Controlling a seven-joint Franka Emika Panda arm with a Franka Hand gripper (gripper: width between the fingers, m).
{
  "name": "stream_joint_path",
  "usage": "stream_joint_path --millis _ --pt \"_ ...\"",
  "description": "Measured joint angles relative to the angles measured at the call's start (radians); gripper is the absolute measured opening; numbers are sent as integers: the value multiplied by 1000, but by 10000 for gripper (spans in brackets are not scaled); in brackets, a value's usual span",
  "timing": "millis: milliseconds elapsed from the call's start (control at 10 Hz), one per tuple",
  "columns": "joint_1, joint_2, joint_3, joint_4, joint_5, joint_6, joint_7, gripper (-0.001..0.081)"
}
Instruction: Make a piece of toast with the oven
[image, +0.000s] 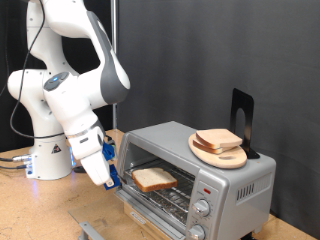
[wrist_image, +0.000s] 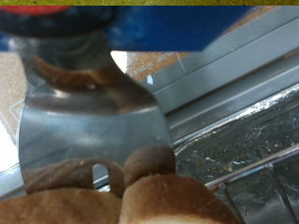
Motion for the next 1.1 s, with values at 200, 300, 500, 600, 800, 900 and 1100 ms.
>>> stream_joint_path --millis 200,300,500,600,800,900,1100 --pt "5 0 31 -10 -34 30 52 442" --pt "7 -1 45 -11 -50 34 78 442" --pt "8 -2 67 -13 -76 42 114 442" --pt "8 -2 72 -14 -82 43 116 442" --pt "2 -2 70 -22 -110 43 115 442" --pt "-9 -1 66 -29 -134 43 112 442" --pt "-37 5 52 -43 -181 43 96 440"
